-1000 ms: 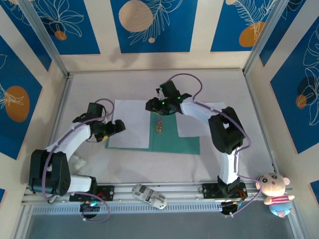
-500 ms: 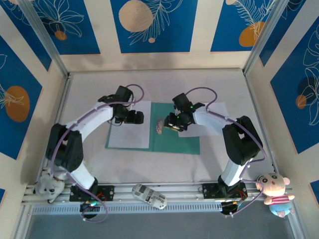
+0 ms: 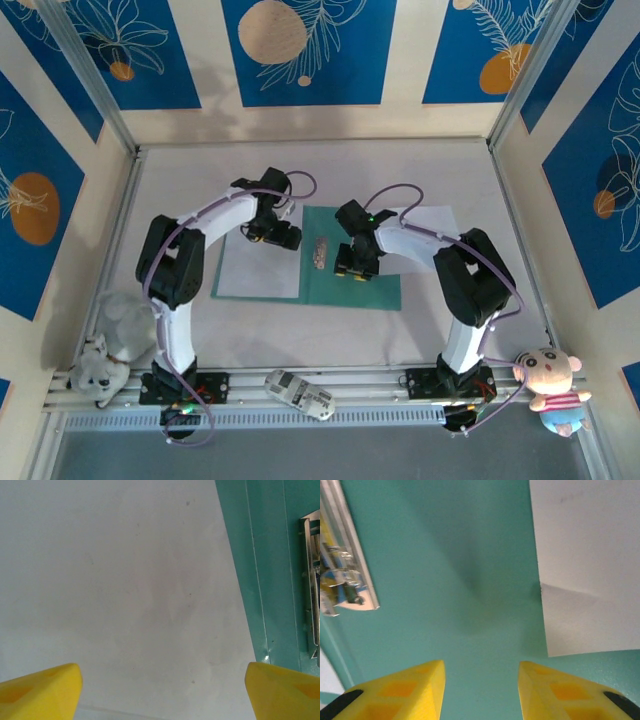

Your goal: Put the files into the folder

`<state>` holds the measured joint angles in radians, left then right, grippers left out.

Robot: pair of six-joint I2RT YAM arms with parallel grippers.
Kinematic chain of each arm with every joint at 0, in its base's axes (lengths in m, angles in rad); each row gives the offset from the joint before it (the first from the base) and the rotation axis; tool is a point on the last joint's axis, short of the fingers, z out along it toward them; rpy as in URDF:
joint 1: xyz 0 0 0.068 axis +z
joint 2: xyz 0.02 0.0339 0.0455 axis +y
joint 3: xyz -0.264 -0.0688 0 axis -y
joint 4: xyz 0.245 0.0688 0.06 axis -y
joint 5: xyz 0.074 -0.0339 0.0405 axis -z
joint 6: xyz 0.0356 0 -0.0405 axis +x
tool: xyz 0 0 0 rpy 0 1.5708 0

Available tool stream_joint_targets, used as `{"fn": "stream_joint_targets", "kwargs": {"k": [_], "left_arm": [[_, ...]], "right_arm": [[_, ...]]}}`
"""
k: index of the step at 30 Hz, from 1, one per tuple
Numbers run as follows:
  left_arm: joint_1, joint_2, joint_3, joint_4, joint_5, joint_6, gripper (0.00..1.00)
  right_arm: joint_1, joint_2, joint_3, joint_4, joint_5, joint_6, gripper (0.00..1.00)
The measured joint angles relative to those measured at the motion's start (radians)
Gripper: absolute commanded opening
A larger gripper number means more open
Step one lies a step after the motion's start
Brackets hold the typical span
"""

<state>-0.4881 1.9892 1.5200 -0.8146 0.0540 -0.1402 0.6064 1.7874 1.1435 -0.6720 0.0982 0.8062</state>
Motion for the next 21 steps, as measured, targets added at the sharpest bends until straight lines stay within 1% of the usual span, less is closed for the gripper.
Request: {"fn": "stream_joint_targets", "kwargs": {"k": [4,9,21], "left_arm": [[-0.015,0.024,0.027,-0.014,-0.01,0.06,0.84],[-0.021,0.027,0.002,0.005,-0.008,0.144,0.85],[-0.021,0.036,-0.078,0.046,-0.002,0.238,0.85]], "right_arm": [[0.002,0.017,0.0,-0.001,0.0,0.008,0.43],[0.002,0.04,0.0,0.002,-0.001,0.012,0.43],[0.002,0.048,0.008,0.006,-0.009,0.011,0.43]]}}
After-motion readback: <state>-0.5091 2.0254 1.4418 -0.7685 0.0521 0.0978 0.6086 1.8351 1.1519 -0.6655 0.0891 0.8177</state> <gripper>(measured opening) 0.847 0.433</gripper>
